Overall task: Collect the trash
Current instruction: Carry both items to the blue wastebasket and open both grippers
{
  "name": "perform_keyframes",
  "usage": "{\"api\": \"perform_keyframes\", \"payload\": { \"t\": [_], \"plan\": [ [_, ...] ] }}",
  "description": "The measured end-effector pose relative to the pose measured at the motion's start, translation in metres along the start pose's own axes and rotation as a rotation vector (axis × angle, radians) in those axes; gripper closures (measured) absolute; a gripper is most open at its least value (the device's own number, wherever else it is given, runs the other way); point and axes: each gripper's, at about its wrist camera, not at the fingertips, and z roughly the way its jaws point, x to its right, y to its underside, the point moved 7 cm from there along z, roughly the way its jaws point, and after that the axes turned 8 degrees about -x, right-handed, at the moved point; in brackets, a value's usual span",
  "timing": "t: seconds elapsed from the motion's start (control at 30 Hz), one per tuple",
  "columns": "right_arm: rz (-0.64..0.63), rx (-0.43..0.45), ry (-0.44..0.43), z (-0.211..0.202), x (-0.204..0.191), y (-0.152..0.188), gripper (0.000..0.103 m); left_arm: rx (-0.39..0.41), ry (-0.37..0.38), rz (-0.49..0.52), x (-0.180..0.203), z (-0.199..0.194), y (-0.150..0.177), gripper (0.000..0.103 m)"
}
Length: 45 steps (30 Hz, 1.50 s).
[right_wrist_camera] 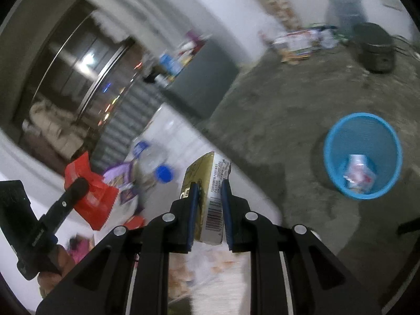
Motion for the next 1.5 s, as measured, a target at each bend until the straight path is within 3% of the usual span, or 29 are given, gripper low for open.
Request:
{"api": "perform_keyframes", "payload": {
  "t": [0.23,0.37,0.57,0.63,0.7,0.77,0.83,0.97,1.13,1.5],
  "plan": [
    [0.155,0.118,0.149,-0.038,0.093,-0.028,0.085,-0.15,0.153,0.109,0.082,0.091,-0.019,0.079],
    [0.255,0.142,0.236,-0.041,0.147,-0.037,0.085,-0.276,0.239,0.152,0.127,0.159,-0.023,0.078],
    [0.384,0.131,0.315,-0.028,0.219,-0.043,0.084,-0.384,0.271,0.209,0.169,0.238,-0.017,0.078],
    [0.408,0.134,0.324,-0.021,0.239,-0.046,0.082,-0.399,0.276,0.231,0.181,0.26,-0.017,0.069],
    [0.43,0.126,0.328,-0.01,0.256,-0.051,0.071,-0.394,0.236,0.236,0.184,0.285,-0.019,0.04],
    [0.456,0.114,0.354,0.001,0.277,-0.051,0.059,-0.383,0.184,0.232,0.184,0.307,-0.023,0.036],
    [0.475,0.098,0.374,0.008,0.291,-0.049,0.059,-0.402,0.153,0.231,0.184,0.32,-0.024,0.036],
    [0.467,0.087,0.367,0.012,0.292,-0.041,0.058,-0.385,0.138,0.211,0.176,0.318,-0.026,0.033],
    [0.395,0.104,0.383,0.005,0.272,-0.046,0.054,-0.323,0.121,0.216,0.17,0.285,-0.035,0.032],
    [0.103,0.259,0.457,-0.044,0.158,-0.066,0.023,-0.104,0.101,0.163,0.142,0.151,-0.064,0.016]
  ]
}}
